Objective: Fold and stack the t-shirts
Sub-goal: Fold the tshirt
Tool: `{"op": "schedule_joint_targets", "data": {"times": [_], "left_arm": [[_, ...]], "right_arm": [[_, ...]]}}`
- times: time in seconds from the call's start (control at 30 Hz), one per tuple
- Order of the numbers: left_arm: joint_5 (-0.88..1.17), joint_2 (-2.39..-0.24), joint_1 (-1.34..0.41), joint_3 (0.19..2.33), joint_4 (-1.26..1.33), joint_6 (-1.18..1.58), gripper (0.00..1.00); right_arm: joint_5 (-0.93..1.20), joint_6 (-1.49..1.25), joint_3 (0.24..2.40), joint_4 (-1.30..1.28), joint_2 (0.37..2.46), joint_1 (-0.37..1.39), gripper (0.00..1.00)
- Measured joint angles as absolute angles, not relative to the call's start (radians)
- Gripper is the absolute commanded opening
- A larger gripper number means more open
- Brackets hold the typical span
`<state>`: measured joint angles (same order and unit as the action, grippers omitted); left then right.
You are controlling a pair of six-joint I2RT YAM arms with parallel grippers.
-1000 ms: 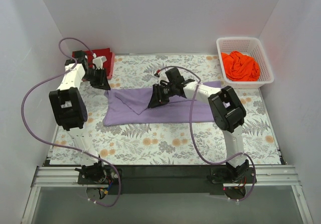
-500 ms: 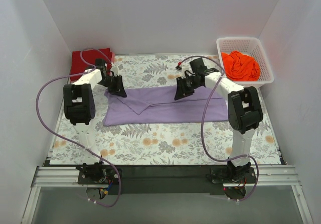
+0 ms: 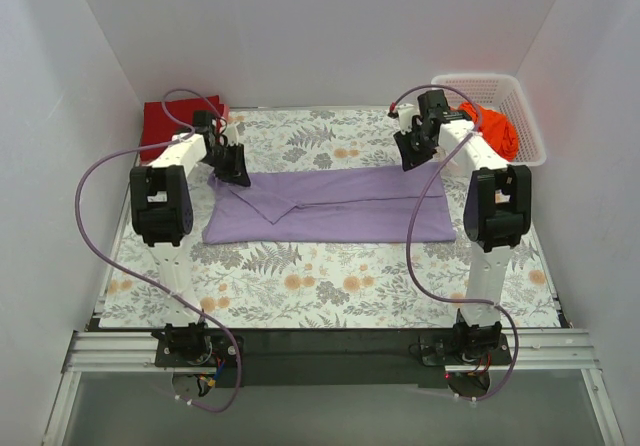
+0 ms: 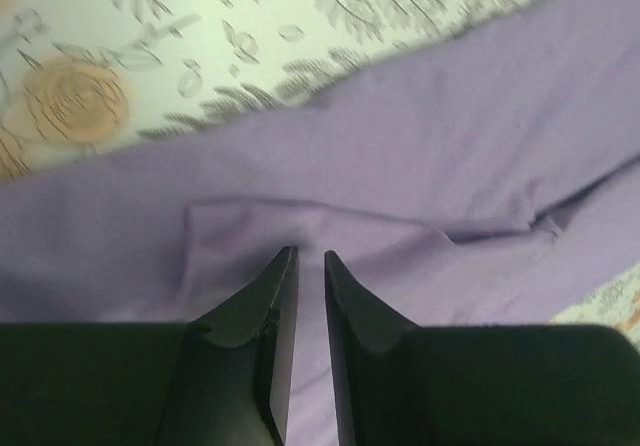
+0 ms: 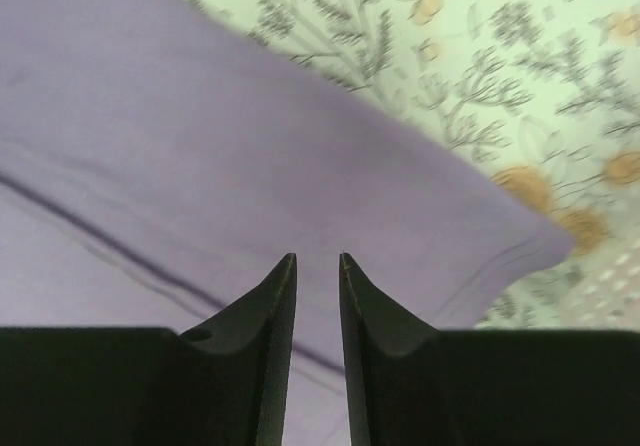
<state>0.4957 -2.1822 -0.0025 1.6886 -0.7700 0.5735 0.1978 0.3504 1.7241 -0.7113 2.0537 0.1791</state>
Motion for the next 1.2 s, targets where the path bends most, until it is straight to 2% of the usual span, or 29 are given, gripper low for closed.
{"op": "schedule_joint_targets", "data": {"times": [0.13,0.37,0.6,0.8,0.93,1.03,1.2], "left_arm": [[0.476,-2.061,-0.028,1.597,-0.773,0.573,0.17],[0.395,-1.81,-0.072,1.409,-0.777,0.6,0.1],[0.33,-1.789,-0.076,1.283,-0.786,0.627,0.08],[0.283,-1.791,-0.109,1.251,-0.783,0.637,0.08],[0.246,-1.829,-0.141,1.254,-0.764,0.639,0.07],[0.227,-1.945,-0.155,1.324,-0.757,0.643,0.06],[0.227,-2.158,-0.164,1.641,-0.827,0.646,0.05]], "right_arm": [[0.113,0.415,1.813,-0.714,2.133,0.181,0.29],[-0.016,0.487,1.804,-0.754,2.208,0.184,0.27],[-0.108,0.551,1.669,-0.728,2.16,0.188,0.23],[-0.129,0.575,1.418,-0.694,1.998,0.187,0.22],[-0.108,0.58,1.19,-0.718,1.828,0.187,0.24],[-0.069,0.58,1.073,-0.768,1.717,0.185,0.25],[-0.023,0.582,1.031,-0.825,1.582,0.185,0.27]]}}
